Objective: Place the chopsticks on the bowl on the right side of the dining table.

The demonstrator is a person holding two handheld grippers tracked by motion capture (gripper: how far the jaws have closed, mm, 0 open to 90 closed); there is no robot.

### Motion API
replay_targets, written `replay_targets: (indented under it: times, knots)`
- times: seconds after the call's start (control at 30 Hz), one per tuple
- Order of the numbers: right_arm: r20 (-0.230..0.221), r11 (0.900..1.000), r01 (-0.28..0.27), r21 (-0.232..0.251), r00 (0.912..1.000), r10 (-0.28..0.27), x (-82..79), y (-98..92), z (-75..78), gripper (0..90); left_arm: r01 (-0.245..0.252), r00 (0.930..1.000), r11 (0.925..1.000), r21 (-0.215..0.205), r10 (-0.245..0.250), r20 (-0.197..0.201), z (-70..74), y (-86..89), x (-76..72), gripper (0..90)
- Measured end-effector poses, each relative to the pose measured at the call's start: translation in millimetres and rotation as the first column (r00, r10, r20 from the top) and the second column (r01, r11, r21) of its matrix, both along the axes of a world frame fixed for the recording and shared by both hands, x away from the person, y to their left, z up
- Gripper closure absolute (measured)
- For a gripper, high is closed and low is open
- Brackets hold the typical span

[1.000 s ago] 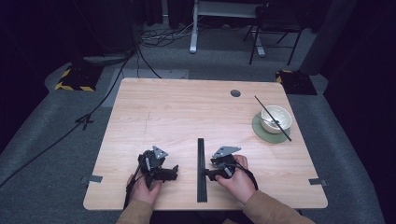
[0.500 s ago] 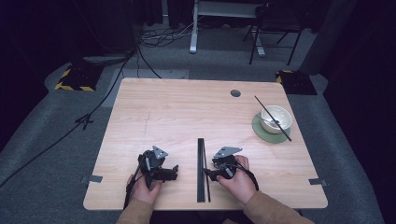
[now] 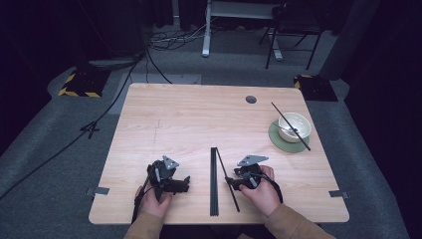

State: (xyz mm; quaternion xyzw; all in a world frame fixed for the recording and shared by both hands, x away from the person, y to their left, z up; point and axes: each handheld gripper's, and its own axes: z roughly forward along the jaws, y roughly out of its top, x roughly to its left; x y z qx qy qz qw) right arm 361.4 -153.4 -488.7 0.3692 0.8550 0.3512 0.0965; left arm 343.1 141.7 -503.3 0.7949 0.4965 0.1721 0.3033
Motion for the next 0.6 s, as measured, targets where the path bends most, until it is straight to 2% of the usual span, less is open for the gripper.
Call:
replay_targets:
  times: [0.2,0.4,0.47,0.6]
  knots:
    - [-0.002,1.0,-0.021,0.003,0.9998,0.021,-3.4,0.9,-0.6,50.2,-0.001,1.0,1.0,0.001,0.001,0.001,0.1,0.0,0.0,0.5]
    - [-0.007,0.998,0.065,0.008,0.9979,-0.065,10.2,-18.6,1.0,51.8,0.0,1.0,1.0,0.0,0.0,0.0,0.0,0.0,0.0,0.5]
    - [-0.003,0.998,0.068,0.017,0.9977,-0.068,10.0,-20.9,2.2,52.5,0.0,1.0,1.0,-0.001,0.0,0.0,0.0,0.0,0.0,0.5]
    - [0.012,0.999,0.036,0.009,0.9993,-0.036,5.3,-17.9,4.0,56.3,-0.001,1.0,1.0,0.001,0.001,0.001,0.0,0.0,0.0,0.5]
